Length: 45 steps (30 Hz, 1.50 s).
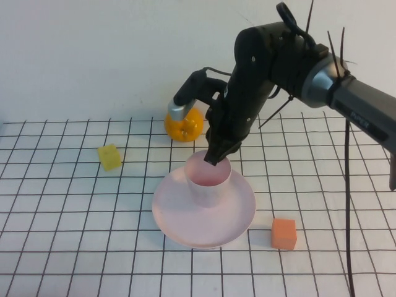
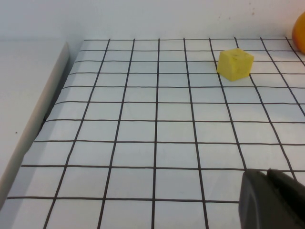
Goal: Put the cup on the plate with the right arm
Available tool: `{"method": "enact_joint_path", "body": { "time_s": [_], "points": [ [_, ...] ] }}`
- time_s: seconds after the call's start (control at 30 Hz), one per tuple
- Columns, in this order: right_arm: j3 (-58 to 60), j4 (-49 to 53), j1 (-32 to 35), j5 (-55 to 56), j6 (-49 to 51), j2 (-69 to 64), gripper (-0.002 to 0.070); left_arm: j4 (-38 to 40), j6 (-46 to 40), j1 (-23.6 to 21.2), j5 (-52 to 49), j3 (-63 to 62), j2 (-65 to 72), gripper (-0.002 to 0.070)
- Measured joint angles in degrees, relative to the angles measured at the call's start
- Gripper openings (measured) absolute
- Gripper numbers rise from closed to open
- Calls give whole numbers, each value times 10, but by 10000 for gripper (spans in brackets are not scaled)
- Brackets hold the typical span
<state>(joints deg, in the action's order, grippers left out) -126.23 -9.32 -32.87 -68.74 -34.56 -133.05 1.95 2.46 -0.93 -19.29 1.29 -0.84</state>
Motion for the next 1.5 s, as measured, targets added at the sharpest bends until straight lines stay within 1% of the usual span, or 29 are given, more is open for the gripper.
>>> {"method": "enact_joint_path", "body": {
  "time_s": [0.37, 0.47, 0.57, 0.73, 0.8, 0.93, 1.1, 1.33, 1.4, 1.47, 1.5],
  "points": [
    [17, 5, 0, -2, 5, -11, 18, 0, 0, 0, 0, 0, 0, -3],
    [23, 1, 0, 2, 5, -11, 29, 0, 0, 0, 0, 0, 0, -3],
    [26, -8, 0, 6, 5, -11, 79, 0, 0, 0, 0, 0, 0, -3],
    [27, -24, 0, 8, 5, -13, 230, 0, 0, 0, 0, 0, 0, -3],
    [27, -25, 0, 8, 5, -13, 272, 0, 0, 0, 0, 0, 0, -3],
    [21, -26, 0, 8, 5, 5, 304, 0, 0, 0, 0, 0, 0, -3],
    [1, -4, 0, 8, 5, 74, 307, 0, 0, 0, 0, 0, 0, -3],
    [-18, 80, 0, 7, 5, 204, 299, 0, 0, 0, 0, 0, 0, -3],
    [-19, 108, 2, 6, 5, 239, 267, 0, 0, 0, 0, 0, 0, -3],
    [-20, 158, 3, 4, 5, 272, 209, 0, 0, 0, 0, 0, 0, -3],
    [-20, 188, 4, 1, 11, 289, 167, 0, 0, 0, 0, 0, 0, -3]
  ]
}}
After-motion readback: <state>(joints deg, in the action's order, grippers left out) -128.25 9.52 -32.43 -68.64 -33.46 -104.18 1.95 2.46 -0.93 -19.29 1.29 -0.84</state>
